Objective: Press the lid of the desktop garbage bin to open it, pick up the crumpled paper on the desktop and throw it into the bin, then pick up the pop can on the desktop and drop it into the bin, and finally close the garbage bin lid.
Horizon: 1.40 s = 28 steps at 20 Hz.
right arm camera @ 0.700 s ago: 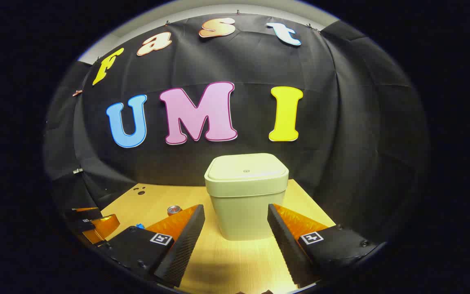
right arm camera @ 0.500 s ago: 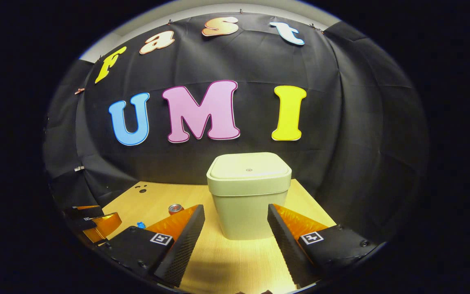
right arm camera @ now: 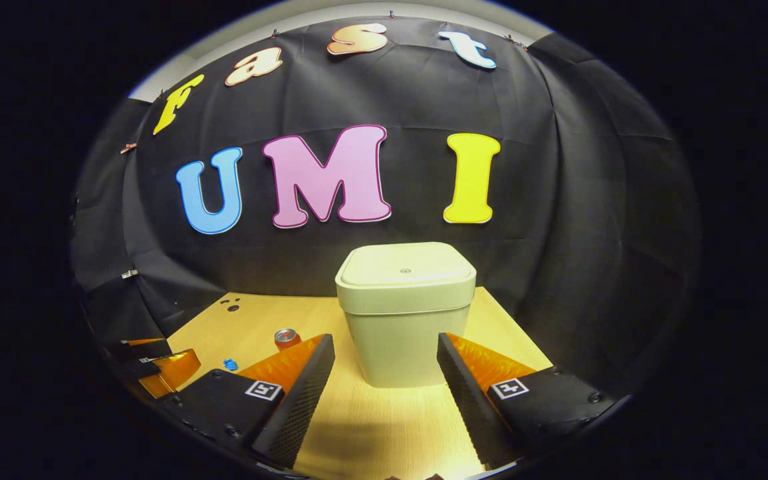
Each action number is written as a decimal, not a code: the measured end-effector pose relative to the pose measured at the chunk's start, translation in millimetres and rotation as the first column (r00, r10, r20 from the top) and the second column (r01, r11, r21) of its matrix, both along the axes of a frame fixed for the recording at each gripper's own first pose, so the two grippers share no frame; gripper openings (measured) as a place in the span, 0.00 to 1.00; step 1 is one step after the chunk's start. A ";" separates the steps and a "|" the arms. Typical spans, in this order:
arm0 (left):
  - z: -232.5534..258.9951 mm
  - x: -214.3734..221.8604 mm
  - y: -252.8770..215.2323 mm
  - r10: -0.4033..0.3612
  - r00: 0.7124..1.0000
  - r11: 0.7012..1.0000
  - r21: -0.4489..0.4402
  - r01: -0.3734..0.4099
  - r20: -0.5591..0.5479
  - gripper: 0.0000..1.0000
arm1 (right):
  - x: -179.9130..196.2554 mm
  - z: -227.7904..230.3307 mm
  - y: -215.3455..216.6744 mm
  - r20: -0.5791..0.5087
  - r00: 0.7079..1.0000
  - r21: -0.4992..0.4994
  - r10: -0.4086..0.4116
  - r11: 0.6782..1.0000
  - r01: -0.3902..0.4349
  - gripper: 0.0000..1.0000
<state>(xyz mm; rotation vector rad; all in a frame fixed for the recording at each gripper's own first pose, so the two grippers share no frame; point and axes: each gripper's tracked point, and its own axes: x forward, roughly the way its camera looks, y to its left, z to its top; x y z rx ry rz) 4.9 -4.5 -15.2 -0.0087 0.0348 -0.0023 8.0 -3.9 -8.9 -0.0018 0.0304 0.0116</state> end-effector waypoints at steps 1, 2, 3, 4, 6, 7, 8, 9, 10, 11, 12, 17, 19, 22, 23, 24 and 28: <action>-3.0 0.1 0.3 0.001 1.000 1.000 0.000 -0.001 -0.004 0.96 | 0.9 -0.5 -0.4 -0.004 1.000 0.000 0.001 1.000 -0.001 0.97; -2.4 0.2 0.3 0.002 1.000 1.000 -0.001 -0.002 -0.006 0.96 | 0.8 -2.2 0.8 -0.009 1.000 -0.002 0.003 1.000 -0.003 0.97; -1.4 0.5 0.3 0.004 1.000 1.000 -0.003 -0.004 -0.003 0.96 | 1.3 -4.6 1.6 -0.016 1.000 -0.002 0.005 1.000 -0.005 0.97; -0.3 0.3 0.8 0.006 1.000 1.000 -0.005 -0.006 -0.003 0.96 | 2.0 -5.8 0.6 -0.021 1.000 0.000 0.007 1.000 -0.007 0.97; -3.0 0.7 2.0 0.009 1.000 1.000 -0.007 -0.009 -0.006 0.96 | 3.2 -6.3 0.6 -0.027 1.000 0.001 0.007 1.000 -0.007 0.97; -5.0 0.5 2.4 0.010 1.000 1.000 -0.009 -0.010 -0.010 0.96 | 4.1 -7.1 0.7 -0.030 1.000 -0.001 0.006 1.000 -0.006 0.98; -5.5 1.6 3.2 0.012 1.000 1.000 -0.009 -0.012 -0.015 0.96 | 4.3 -8.1 0.9 -0.033 0.999 -0.002 0.008 1.000 -0.008 0.97; -5.3 2.7 3.7 0.014 1.000 1.000 -0.011 -0.014 -0.019 0.96 | 5.4 -8.6 1.5 -0.036 0.999 -0.001 0.010 1.000 -0.010 0.97; -5.4 3.6 3.6 0.016 1.000 1.000 -0.013 -0.016 -0.022 0.96 | 5.8 -9.6 2.6 -0.038 0.999 0.000 0.013 1.000 -0.013 0.98; -7.8 4.3 4.8 0.016 1.000 1.000 -0.014 -0.016 -0.025 0.96 | 7.1 -10.2 3.7 -0.043 0.999 0.000 0.020 1.000 -0.020 0.98; -8.5 5.0 5.2 0.015 1.000 1.000 -0.014 -0.015 -0.027 0.96 | 6.5 -12.4 4.7 -0.050 0.998 -0.002 0.024 1.000 -0.024 0.97; -14.9 11.9 6.3 0.018 0.999 1.000 0.002 -0.018 -0.040 0.96 | 11.1 -7.9 6.7 -0.042 0.999 -0.006 0.035 0.999 -0.035 0.90; -14.8 12.9 7.7 0.021 0.999 1.000 -0.001 -0.021 -0.039 0.96 | 12.9 -5.2 6.2 -0.038 0.999 -0.004 0.033 0.999 -0.034 0.84; -15.5 14.7 10.1 0.028 0.999 1.000 -0.004 -0.028 -0.043 0.96 | 15.7 -5.6 9.1 -0.043 0.998 0.006 0.052 0.999 -0.052 0.68; -16.6 15.7 11.1 0.032 0.999 0.999 -0.003 -0.032 -0.042 0.96 | 17.3 -5.9 10.5 -0.049 0.997 0.009 0.059 0.998 -0.059 0.61; -16.5 16.4 12.1 0.034 0.999 0.999 -0.004 -0.034 -0.042 0.96 | 20.1 -8.6 10.2 -0.057 0.996 0.003 0.061 0.998 -0.061 0.54; -17.7 19.7 11.3 0.034 0.998 0.999 -0.008 -0.034 -0.050 0.96 | 22.2 -9.1 12.0 -0.060 0.996 -0.003 0.068 0.998 -0.068 0.33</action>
